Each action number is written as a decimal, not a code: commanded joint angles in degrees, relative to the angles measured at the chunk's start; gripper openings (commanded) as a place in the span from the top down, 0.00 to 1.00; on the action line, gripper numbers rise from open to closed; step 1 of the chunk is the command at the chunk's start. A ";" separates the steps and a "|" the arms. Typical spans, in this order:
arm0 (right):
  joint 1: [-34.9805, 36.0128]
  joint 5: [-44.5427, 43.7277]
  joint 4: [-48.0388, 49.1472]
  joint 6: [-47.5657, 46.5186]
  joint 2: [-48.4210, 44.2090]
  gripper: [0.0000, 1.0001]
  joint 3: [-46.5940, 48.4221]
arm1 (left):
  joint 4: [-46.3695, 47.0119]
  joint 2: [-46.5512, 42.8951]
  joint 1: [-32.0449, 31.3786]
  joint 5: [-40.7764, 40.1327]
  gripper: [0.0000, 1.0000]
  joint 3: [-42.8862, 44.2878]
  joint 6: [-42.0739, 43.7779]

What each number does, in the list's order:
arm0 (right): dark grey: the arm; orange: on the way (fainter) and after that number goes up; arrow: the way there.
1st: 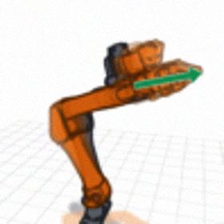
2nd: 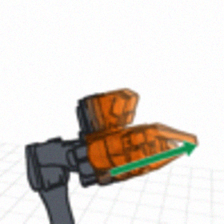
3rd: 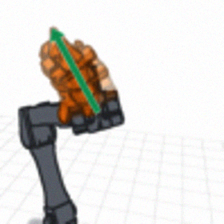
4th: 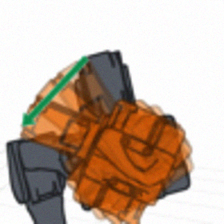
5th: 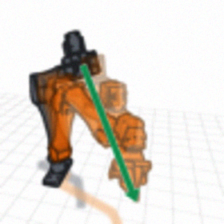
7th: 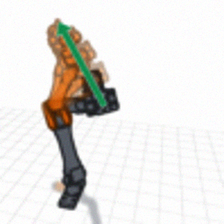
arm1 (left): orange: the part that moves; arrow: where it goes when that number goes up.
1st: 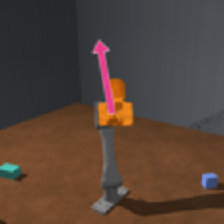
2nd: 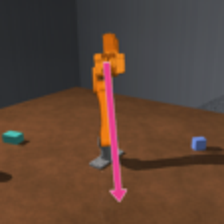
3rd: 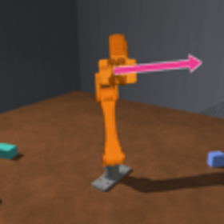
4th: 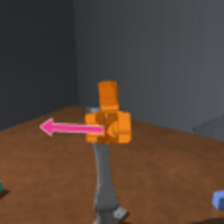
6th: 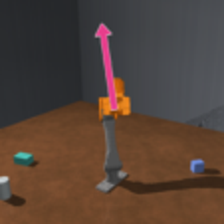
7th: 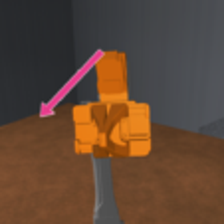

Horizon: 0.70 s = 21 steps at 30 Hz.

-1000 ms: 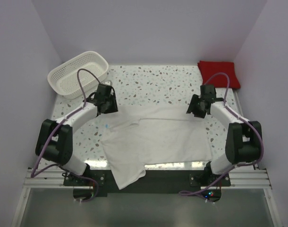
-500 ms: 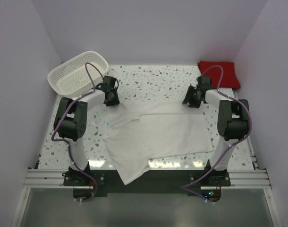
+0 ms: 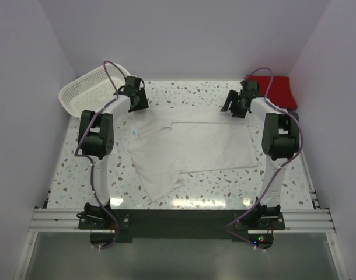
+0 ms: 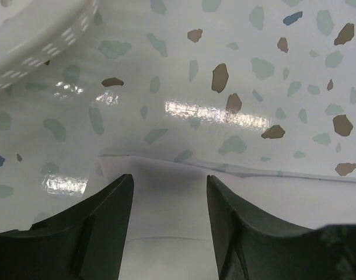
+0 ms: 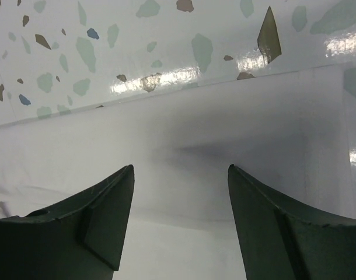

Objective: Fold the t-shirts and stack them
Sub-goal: Fold the tshirt

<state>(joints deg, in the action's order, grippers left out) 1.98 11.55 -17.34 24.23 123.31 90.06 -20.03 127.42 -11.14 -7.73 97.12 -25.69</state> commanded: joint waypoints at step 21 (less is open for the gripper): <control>10.85 -10.67 -18.60 -2.69 -51.57 0.23 -38.90 | -16.97 -64.48 -10.13 -3.00 0.30 -53.51 -13.67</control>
<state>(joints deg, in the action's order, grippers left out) 13.06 2.22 -33.76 21.61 77.32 54.52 -32.91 66.43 -19.44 -9.80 48.99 -34.37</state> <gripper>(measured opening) 0.765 0.708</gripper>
